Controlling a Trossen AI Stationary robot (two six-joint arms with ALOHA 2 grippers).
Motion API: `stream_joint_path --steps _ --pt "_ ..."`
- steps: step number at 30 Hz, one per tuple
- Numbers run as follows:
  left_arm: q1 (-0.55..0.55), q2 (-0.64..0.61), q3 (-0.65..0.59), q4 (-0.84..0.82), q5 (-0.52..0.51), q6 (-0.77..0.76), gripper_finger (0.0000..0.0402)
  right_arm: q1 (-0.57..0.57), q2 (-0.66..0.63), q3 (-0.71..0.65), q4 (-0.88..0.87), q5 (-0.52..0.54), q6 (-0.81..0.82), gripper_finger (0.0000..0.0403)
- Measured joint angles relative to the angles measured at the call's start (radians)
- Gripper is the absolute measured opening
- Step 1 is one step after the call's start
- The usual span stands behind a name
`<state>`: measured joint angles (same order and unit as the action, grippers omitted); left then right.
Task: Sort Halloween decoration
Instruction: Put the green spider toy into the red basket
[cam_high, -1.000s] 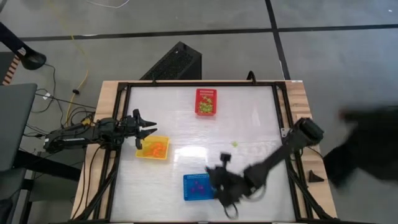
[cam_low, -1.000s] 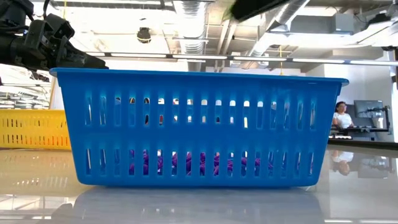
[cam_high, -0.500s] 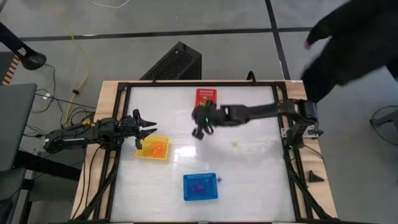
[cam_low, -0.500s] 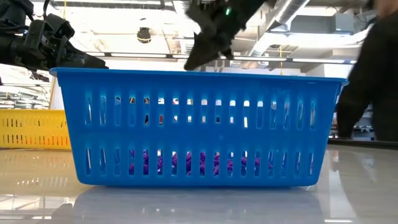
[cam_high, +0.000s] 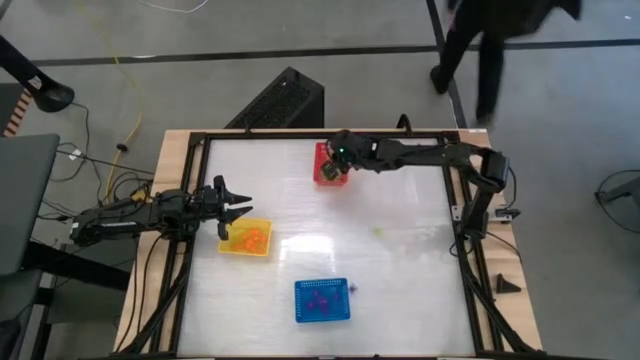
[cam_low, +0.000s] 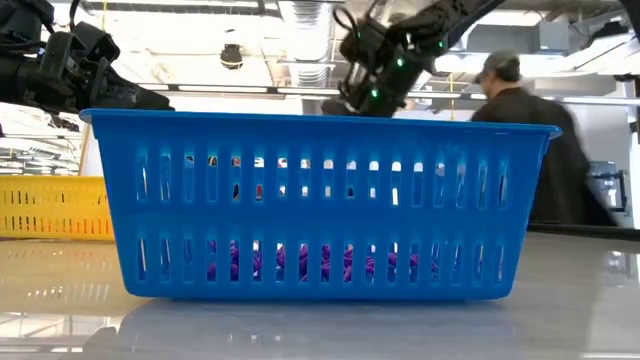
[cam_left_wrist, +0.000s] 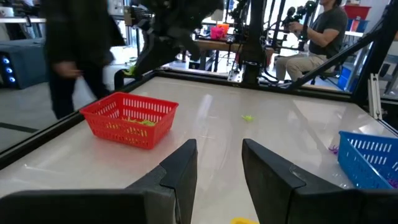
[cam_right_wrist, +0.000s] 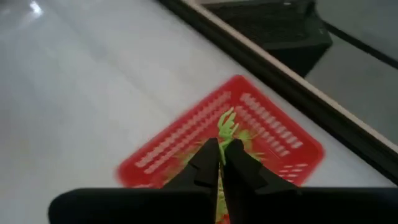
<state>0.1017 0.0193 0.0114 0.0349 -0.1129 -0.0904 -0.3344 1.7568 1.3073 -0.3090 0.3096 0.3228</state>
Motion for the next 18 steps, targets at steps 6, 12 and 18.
stream_joint_path --steps 6,12,18 --pt "0.0 0.0 0.0 0.0 0.0 0.0 0.0116 -0.057 0.001 -0.043 0.016 -0.005 0.028 0.0073" --pt "0.0 0.0 0.0 0.0 0.0 0.0 0.0116 -0.068 -0.001 -0.045 0.019 -0.05 0.028 0.0127" --pt "0.0 0.0 0.0 0.0 0.0 0.0 0.0116 -0.067 -0.009 -0.045 -0.012 -0.063 0.009 0.018"
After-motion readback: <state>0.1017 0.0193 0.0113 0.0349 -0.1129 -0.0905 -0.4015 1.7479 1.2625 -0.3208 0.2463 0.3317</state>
